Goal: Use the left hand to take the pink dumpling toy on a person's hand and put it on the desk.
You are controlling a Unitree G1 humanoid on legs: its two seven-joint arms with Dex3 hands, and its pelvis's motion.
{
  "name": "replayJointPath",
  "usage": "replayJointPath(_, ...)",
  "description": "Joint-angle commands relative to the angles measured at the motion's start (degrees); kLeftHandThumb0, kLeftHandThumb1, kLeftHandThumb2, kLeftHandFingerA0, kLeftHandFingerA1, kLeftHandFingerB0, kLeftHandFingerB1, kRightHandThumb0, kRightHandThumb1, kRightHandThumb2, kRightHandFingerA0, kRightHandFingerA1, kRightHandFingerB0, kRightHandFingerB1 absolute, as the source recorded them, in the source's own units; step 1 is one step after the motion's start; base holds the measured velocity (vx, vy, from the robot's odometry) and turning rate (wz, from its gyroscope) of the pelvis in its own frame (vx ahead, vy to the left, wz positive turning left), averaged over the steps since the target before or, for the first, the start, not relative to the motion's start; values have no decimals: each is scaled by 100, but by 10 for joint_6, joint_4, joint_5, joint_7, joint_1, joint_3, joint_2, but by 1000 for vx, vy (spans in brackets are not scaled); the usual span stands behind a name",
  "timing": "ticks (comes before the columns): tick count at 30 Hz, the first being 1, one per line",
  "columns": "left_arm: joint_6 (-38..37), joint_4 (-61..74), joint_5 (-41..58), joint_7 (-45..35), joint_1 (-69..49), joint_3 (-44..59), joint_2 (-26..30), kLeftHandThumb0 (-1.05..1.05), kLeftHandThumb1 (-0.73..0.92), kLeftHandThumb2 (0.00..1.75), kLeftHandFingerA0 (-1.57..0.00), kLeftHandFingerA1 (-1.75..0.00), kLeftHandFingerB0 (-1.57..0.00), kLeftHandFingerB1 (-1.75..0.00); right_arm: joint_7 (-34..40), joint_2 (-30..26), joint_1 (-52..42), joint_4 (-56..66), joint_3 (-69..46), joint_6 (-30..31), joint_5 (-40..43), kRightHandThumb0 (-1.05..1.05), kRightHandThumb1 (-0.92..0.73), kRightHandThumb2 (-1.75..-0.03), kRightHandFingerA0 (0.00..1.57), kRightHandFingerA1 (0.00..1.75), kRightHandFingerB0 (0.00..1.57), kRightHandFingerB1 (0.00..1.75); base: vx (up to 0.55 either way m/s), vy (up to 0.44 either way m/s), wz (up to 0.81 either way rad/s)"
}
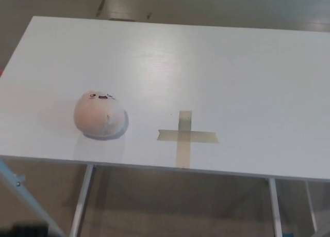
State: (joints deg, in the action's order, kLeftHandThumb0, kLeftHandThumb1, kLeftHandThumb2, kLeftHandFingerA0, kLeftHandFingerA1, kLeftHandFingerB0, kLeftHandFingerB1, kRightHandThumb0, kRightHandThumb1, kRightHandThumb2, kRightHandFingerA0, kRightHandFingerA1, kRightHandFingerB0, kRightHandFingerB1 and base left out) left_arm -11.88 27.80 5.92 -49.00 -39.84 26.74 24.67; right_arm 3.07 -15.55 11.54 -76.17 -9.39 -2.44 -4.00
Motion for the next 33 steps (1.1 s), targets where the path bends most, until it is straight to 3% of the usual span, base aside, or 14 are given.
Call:
replayJointPath(1, -106, -219, -141, 107, -39, -53, -32, -41, 55, 57, -80, -51, -65, -44, 24, 15, -53, -9, 3, -10, -5, -26, -69, -60, 66, 45, 54, 42, 0, 0, 0)
replayJointPath(3, -104, -260, -164, 139, -15, -65, -28, -39, 56, 57, -78, -49, -63, -43, 21, 15, -52, -9, 1, -7, -3, -30, -70, -61, 62, 44, 53, 41, 0, 0, 0)
replayJointPath(4, -78, -326, -201, 198, 26, -82, -25, -36, 59, 58, -63, -43, -54, -39, 15, 17, -50, -9, -6, -3, 5, -41, -59, -91, 49, 57, 39, 52, 0, 0, 0)
replayJointPath(6, -20, -444, -260, 298, 94, -115, -21, -36, 60, 57, -56, -41, -49, -37, 3, 18, -55, -10, -21, 4, 20, -43, -60, -92, 46, 56, 36, 51, 0, 0, 0)
replayJointPath(13, 115, -628, -202, 314, 248, -128, -24, -42, 61, 58, -53, -39, -41, -35, -14, 10, -58, -11, -32, 19, 28, -47, -63, -93, 37, 52, 31, 48, 0, 0, 0)
replayJointPath(14, 117, -646, -202, 321, 258, -129, -23, -42, 61, 58, -53, -39, -41, -35, -14, 11, -60, -11, -32, 19, 27, -47, -63, -93, 37, 52, 31, 48, 0, 0, 0)
replayJointPath(15, 125, -698, -204, 344, 289, -136, -25, -51, 52, 80, -62, -62, -37, -47, -16, 11, -68, -12, -29, 19, 24, -48, -64, -93, 36, 52, 31, 48, 0, 0, 0)
replayJointPath(18, 127, -808, -216, 388, 350, -157, -30, -47, 51, 81, -69, -70, -40, -49, -17, 12, -80, -13, -24, 20, 18, -48, -64, -93, 36, 51, 31, 48, 0, 0, 0)
replayJointPath(19, 124, -823, -216, 392, 355, -160, -29, -47, 51, 81, -69, -70, -40, -49, -17, 13, -82, -14, -24, 20, 18, -48, -64, -93, 36, 51, 31, 48, 0, 0, 0)
replayJointPath(20, 126, -845, -223, 408, 366, -169, -27, -45, 63, 59, -67, -44, -49, -38, -15, 15, -84, -14, -25, 19, 19, -48, -64, -93, 36, 51, 32, 49, 0, 0, 0)
replayJointPath(23, 126, -862, -227, 421, 376, -176, -26, -45, 63, 59, -67, -44, -49, -38, -13, 17, -84, -14, -26, 19, 19, -48, -64, -93, 36, 51, 32, 49, 0, 0, 0)
replayJointPath(24, 124, -892, -241, 462, 381, -191, -29, -50, 66, 60, -51, -39, -43, -36, -12, 18, -90, -14, -28, 15, 21, -48, -64, -93, 37, 52, 32, 49, 0, 0, 0)
replayJointPath(25, 98, -913, -239, 470, 372, -197, -23, -51, 68, 61, -50, -38, -44, -36, -13, 18, -88, -13, -29, 14, 22, -46, -64, -94, 37, 52, 33, 49, 0, 0, 0)
replayJointPath(33, 64, -964, -207, 447, 393, -197, 7, -47, 71, 61, -60, -41, -46, -36, -14, 19, -76, -11, -28, 13, 21, -44, -62, -93, 38, 53, 33, 50, 0, 0, 0)
